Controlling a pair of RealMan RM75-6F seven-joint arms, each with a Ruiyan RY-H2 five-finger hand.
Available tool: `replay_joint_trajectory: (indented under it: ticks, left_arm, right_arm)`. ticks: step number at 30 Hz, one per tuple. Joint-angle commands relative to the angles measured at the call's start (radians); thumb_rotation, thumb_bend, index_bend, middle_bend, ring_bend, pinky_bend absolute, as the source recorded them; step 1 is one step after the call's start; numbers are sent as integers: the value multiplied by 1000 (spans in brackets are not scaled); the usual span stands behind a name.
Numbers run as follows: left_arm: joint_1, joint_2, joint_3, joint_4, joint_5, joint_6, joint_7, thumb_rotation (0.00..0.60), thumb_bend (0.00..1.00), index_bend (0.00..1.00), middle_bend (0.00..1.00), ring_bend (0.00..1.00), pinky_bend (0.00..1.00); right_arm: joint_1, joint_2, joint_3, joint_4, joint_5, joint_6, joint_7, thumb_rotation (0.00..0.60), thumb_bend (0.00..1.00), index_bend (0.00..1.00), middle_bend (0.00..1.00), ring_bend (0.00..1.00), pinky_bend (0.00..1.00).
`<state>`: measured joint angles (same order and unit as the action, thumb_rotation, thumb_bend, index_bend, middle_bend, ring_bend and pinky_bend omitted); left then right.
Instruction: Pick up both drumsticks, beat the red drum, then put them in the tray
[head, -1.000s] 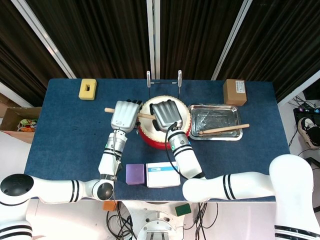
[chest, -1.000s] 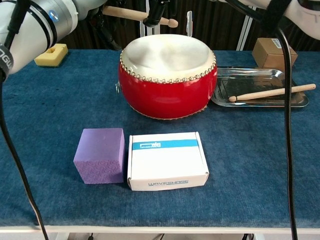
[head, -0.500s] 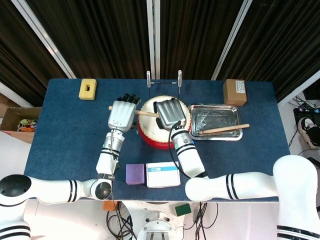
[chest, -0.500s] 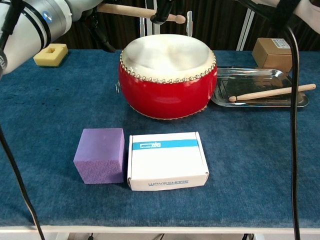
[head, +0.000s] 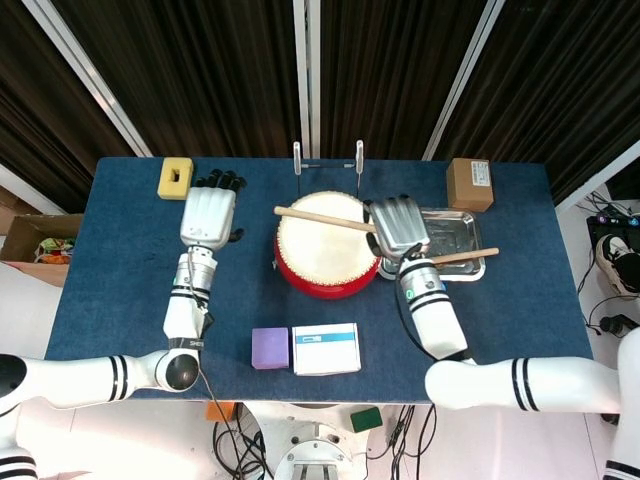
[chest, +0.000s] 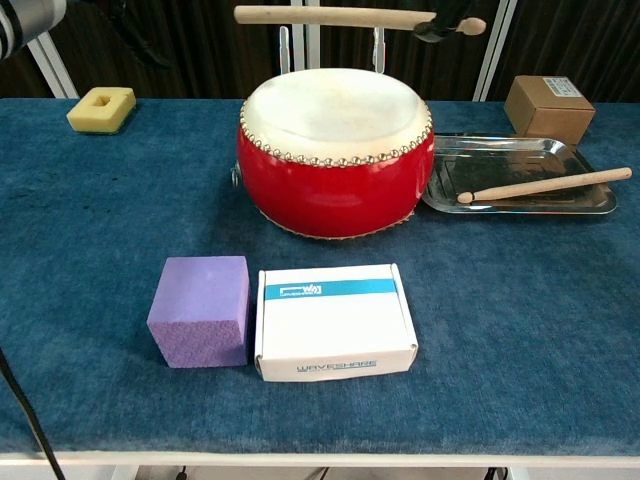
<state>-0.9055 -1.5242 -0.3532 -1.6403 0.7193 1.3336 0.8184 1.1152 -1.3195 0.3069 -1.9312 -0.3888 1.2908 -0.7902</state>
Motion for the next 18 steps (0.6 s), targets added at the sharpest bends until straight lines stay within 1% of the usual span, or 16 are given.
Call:
replay_joint_trajectory:
  ticks: [1, 5, 7, 10, 13, 18]
  left_arm:
    - [28, 28, 0, -9, 0, 2, -37, 600, 73, 283, 227, 182, 328]
    - [71, 69, 4, -19, 15, 10, -95, 600, 73, 269, 227, 182, 328]
    - [95, 90, 6, -23, 22, 12, -130, 600, 73, 263, 227, 182, 328]
    - [126, 115, 9, -28, 38, 17, -176, 600, 72, 255, 227, 182, 328]
    - [155, 136, 12, -35, 60, 25, -223, 600, 73, 239, 227, 181, 328]
    - [195, 155, 18, -46, 96, 41, -285, 600, 73, 208, 226, 171, 328]
  right_arm:
    - [-91, 95, -73, -47, -104, 2, 55, 600, 514, 740, 619, 483, 422]
    - [-195, 194, -143, -65, -201, -14, 137, 600, 518, 744, 622, 481, 422]
    - [-250, 240, -183, -53, -261, -21, 182, 600, 519, 745, 623, 481, 422]
    - [-319, 287, -239, -11, -322, -50, 238, 600, 521, 748, 625, 481, 422]
    - [-367, 311, -276, 50, -364, -93, 287, 600, 524, 750, 625, 481, 422]
    - [-407, 283, -298, 186, -430, -182, 366, 600, 532, 760, 632, 480, 421]
